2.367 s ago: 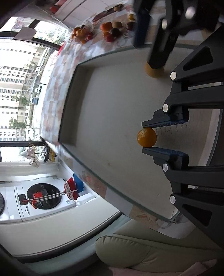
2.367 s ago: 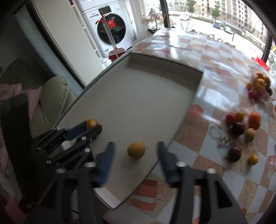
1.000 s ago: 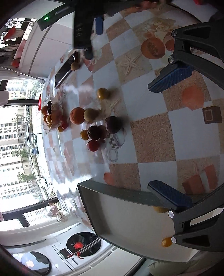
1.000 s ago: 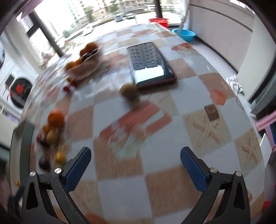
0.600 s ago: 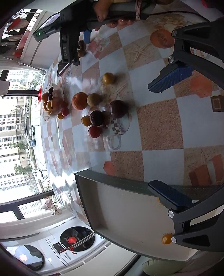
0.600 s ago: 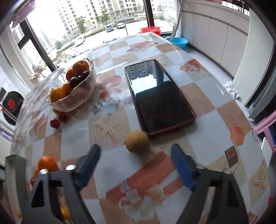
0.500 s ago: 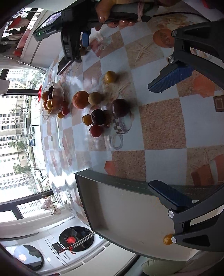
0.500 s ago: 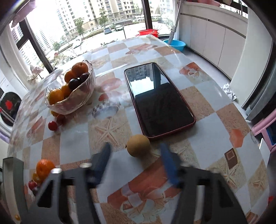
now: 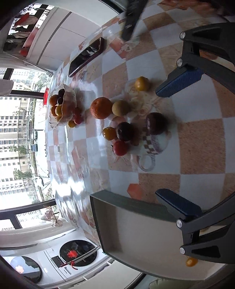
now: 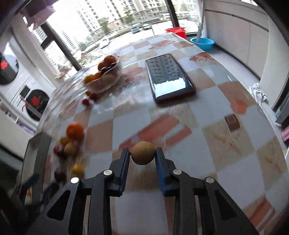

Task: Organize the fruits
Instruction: 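Grasp a dark red plum with the left tool, then carry the plum with the left tool while the right carries the brown fruit toward the tray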

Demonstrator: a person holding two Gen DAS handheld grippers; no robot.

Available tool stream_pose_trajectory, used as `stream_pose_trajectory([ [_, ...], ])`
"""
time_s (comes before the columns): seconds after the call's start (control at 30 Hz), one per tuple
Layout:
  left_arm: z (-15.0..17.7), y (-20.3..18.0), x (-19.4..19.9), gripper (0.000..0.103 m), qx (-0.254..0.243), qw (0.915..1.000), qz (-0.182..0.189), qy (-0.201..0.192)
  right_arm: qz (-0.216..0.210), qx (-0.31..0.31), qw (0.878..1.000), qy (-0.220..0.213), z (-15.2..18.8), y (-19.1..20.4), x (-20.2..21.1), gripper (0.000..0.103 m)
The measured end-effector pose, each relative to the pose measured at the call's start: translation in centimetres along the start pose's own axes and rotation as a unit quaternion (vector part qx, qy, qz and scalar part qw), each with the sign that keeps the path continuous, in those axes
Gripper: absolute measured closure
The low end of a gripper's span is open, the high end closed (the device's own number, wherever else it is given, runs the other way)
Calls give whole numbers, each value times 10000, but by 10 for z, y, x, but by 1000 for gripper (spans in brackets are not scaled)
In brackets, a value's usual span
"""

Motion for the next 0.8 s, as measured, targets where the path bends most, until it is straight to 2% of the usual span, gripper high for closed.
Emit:
stream_pose_trajectory([
  [0.03, -1, -1, -3, 17, -9, 10000, -4, 49, -22, 66, 10000, -12, 5, 1, 4, 71],
  [0.13, -1, -3, -13, 19, 35, 9998, -48, 212, -69, 253, 9996, -54, 17, 5, 13, 71],
  [0.17, 0, -3, -17, 28, 48, 9996, -65, 278, -84, 302, 9995, -62, 21, 7, 16, 71],
  [0.3, 2, -6, -21, 43, 201, 9993, 125, 278, -156, 429, 9989, -64, 30, 10, 24, 71],
  [0.37, 1, -12, -18, 69, 130, 9992, 318, 185, -174, 482, 9987, -45, 34, 12, 26, 71],
  [0.4, 1, -17, -16, 73, 40, 9992, 363, 190, -180, 500, 9986, -29, 36, 13, 27, 71],
  [0.47, 2, -21, -12, 72, -47, 9994, 281, 180, -187, 540, 9984, -5, 41, 14, 29, 71],
  [0.53, 6, -18, -6, 72, 32, 9992, 368, 146, -183, 584, 9981, 10, 45, 15, 32, 71],
  [0.8, 20, 22, 29, 72, 369, 9988, 301, -95, -208, 747, 9969, 113, 59, 29, 34, 71],
])
Point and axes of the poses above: each gripper's, at about its wrist camera, not at the fingertips, and x roughly against the way its jaws point, y to its left, z to its underside, the point moved 5 cm from there along -x, roughly the way its jaws point, and after that the axes turned 9 degrees about -x, right-handed, at the moved point
